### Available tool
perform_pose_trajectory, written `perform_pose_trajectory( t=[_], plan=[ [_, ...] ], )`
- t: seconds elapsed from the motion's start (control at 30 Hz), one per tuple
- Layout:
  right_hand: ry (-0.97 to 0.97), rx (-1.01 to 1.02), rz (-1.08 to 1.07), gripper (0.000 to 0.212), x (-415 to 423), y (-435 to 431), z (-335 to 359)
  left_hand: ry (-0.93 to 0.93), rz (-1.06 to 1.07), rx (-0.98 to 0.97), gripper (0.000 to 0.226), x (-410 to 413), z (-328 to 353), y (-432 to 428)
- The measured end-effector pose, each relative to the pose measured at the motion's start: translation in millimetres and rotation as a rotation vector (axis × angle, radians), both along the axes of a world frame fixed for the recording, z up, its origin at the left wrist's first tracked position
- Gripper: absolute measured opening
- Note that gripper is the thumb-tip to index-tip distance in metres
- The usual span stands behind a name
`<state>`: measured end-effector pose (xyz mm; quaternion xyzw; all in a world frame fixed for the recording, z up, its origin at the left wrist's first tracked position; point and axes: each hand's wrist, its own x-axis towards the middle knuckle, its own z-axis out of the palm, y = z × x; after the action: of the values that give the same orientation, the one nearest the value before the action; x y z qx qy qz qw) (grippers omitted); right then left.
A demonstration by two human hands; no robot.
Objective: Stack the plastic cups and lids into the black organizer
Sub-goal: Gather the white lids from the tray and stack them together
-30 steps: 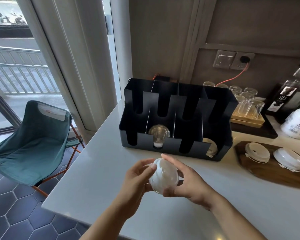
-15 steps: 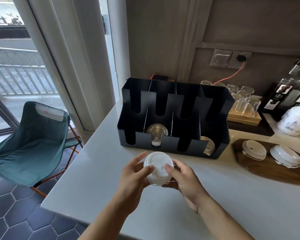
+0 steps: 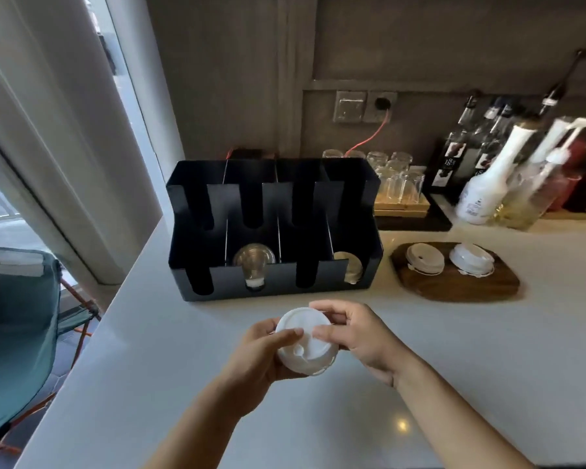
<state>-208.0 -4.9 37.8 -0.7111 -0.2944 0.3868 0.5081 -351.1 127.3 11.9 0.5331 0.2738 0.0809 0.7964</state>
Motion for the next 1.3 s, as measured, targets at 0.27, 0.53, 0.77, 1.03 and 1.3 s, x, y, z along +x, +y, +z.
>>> perform_pose_trajectory(
  t=[0.27, 0.53, 0.77, 1.03, 1.3],
  plan=[
    [-0.255, -0.044, -0.157, 0.041, 55.9, -44.1, -7.3, 0.031, 0.018, 0.064, 0.024, 82.7, -0.6, -38.4],
    [-0.415, -0.122, -0.206, 0.04, 190.7, -87.6, -14.7, 0.059, 0.216, 0.042, 0.022, 158.4, -6.5, -69.1],
    [-0.972, -0.463, 0.029, 0.077, 294.9, -65.2, -18.7, 0.064, 0.323, -0.067, 0.024, 183.5, -6.7, -87.8],
    [-0.99, -0.611, 0.224, 0.087, 324.7, -40.3, -37.4, 0.094, 0.33, -0.164, 0.028, 199.8, -4.8, -94.7],
    [-0.907, -0.406, -0.1, 0.081, 356.6, -86.8, -2.6, 0.121, 0.293, -0.173, 0.031, 223.5, -5.9, -99.6]
  ],
)
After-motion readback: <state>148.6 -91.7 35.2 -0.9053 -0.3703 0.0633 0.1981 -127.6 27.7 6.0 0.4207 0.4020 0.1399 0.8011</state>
